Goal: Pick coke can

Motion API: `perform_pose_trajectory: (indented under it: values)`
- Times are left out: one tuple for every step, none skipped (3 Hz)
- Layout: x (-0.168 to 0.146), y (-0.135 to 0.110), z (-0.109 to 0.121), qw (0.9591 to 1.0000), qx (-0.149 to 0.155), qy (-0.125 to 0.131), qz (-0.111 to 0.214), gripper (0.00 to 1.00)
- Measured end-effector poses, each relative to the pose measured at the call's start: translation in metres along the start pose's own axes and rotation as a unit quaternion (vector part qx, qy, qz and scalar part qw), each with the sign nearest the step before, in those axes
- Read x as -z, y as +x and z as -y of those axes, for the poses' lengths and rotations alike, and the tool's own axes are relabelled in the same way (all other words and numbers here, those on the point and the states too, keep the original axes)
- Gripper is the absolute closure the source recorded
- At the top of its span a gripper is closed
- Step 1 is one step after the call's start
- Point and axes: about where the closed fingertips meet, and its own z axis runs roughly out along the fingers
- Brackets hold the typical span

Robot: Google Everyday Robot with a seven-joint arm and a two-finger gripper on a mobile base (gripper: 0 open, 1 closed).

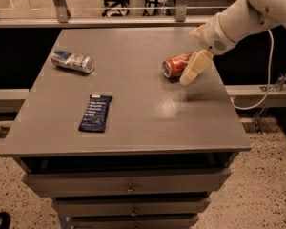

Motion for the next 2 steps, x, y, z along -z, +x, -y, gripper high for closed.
perform_pose_trajectory:
  values:
    - [-0.021,-0.004,0.005,0.9999,0.001,-0.015,0.001,0.0]
    - [-0.04,-0.001,0.006,0.9993,-0.004,-0.037,-0.01,0.0]
